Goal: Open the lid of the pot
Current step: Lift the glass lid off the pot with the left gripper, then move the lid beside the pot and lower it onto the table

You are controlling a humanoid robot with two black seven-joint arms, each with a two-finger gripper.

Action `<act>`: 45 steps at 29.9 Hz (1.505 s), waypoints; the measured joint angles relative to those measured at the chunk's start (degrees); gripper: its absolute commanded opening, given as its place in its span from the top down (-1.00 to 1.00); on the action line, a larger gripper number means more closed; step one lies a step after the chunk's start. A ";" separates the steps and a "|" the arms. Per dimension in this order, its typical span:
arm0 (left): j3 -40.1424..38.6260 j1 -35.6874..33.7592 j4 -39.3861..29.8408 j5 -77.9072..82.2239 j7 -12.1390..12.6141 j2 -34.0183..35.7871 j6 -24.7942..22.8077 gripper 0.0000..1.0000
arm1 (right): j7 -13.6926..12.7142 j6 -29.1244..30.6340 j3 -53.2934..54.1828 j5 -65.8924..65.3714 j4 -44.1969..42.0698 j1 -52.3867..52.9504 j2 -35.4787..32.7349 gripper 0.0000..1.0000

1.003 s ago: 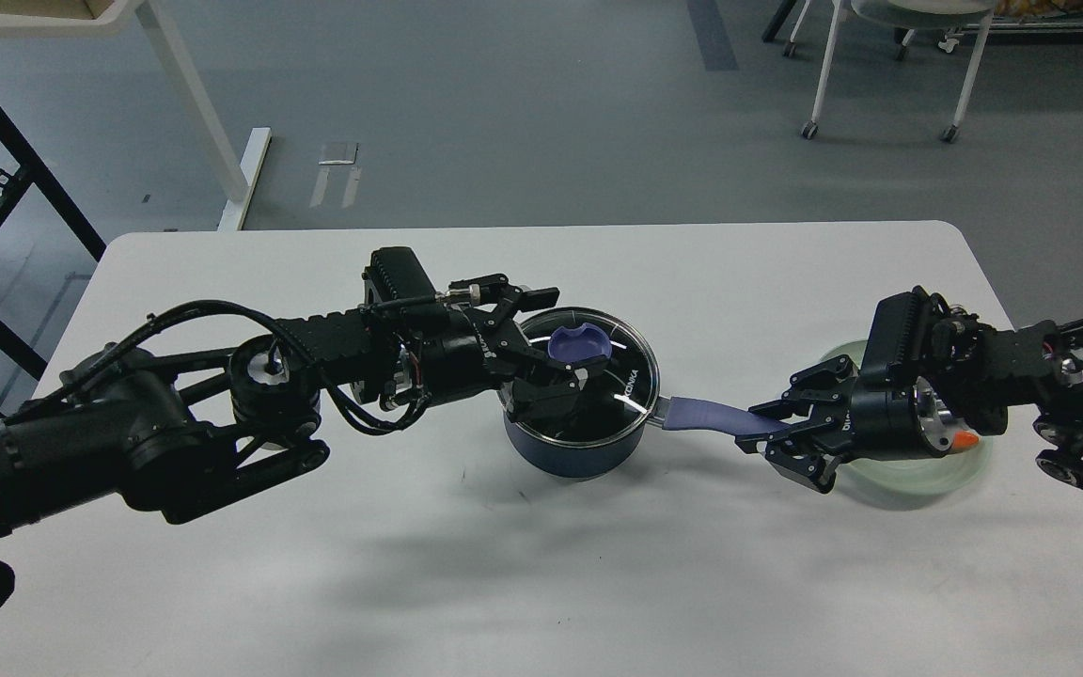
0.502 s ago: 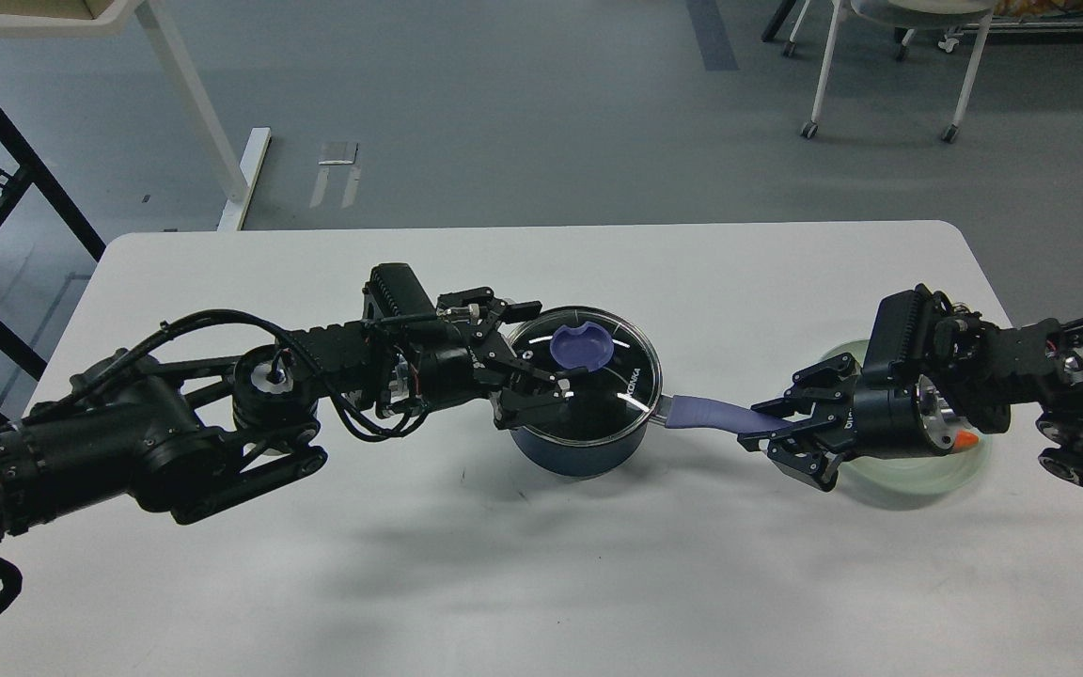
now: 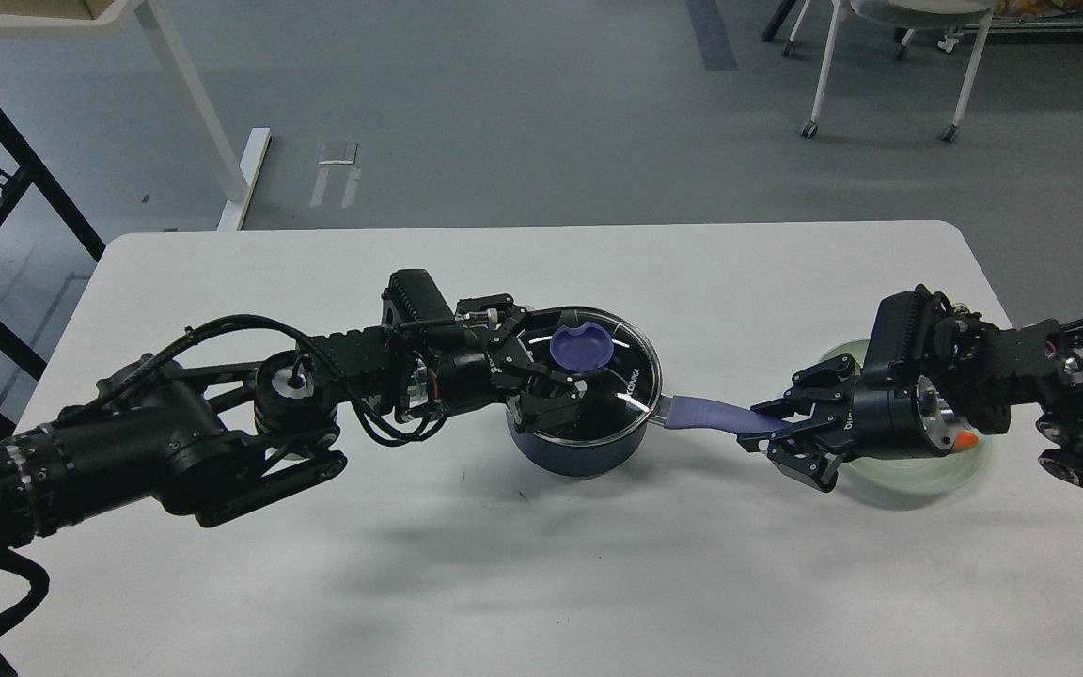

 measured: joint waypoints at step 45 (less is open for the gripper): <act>-0.17 -1.78 -11.71 -8.69 -3.10 21.52 0.94 -0.04 | 0.02 -0.02 -0.62 0.01 -0.17 -0.03 -0.59 0.60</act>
